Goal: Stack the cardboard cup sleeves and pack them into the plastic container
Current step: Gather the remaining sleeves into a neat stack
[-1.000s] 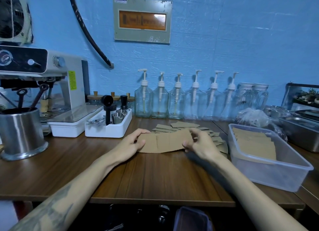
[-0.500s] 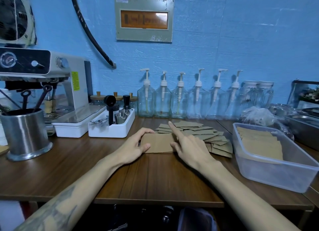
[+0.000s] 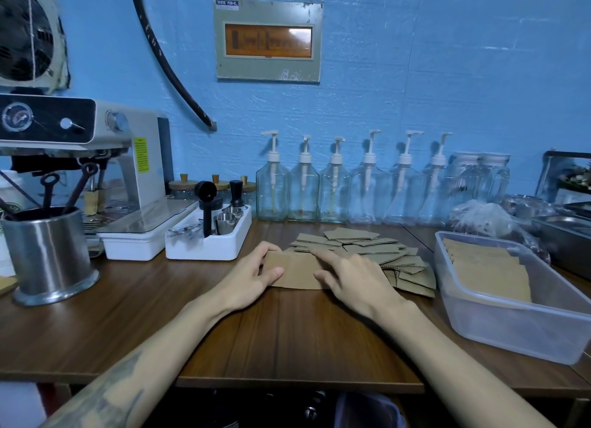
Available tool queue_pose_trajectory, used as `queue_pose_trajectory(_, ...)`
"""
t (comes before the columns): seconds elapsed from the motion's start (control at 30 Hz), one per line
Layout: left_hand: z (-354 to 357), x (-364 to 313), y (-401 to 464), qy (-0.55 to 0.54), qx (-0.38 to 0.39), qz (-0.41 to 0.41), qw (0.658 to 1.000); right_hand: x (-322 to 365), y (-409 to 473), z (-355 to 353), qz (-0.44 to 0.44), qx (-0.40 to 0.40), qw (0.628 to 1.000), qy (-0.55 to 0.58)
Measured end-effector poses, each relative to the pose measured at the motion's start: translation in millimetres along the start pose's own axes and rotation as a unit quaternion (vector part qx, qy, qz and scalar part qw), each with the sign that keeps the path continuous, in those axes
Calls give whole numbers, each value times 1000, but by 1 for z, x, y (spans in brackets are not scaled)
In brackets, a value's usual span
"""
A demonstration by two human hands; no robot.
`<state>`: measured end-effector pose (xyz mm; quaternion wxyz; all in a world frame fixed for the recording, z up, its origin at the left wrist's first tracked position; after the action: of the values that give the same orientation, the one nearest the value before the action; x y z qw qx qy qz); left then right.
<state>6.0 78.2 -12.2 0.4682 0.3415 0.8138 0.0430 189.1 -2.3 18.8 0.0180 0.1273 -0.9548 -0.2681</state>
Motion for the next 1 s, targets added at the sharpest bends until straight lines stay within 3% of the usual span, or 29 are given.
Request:
queue_pose_trajectory(0.2,-10,10,7,-51,-30,-21,998,-38,8,-6,100,-22,991,83)
queue_pose_trajectory(0.37,-15,15,17,-38,-53,-23,998,-57,16,2,143,-6,986,83)
queue_pose_trajectory(0.6,-23,27,31,22,-65,-38,997,-64,43,7,82,71,990,88)
queue_pose_trajectory(0.67,-23,31,32,24,-65,-42,997,-63,39,16,78,110,983,126)
queue_pose_trajectory(0.77,-23,32,32,24,-59,-42,997,-60,29,32,66,183,976,97)
queue_pose_trajectory(1.0,-21,31,31,22,-42,-30,998,-65,22,26,86,194,969,122)
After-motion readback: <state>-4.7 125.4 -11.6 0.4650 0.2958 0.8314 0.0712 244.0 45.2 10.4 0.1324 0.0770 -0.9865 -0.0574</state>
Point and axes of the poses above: each hand's wrist, its own y-axis towards the middle knuckle, its own z-axis out of the palm, x = y × z, the point moved 6 cm from there along y, towards the middle knuckle, and after that the axes turned 2 degrees about -z, right-handed, at the moved point
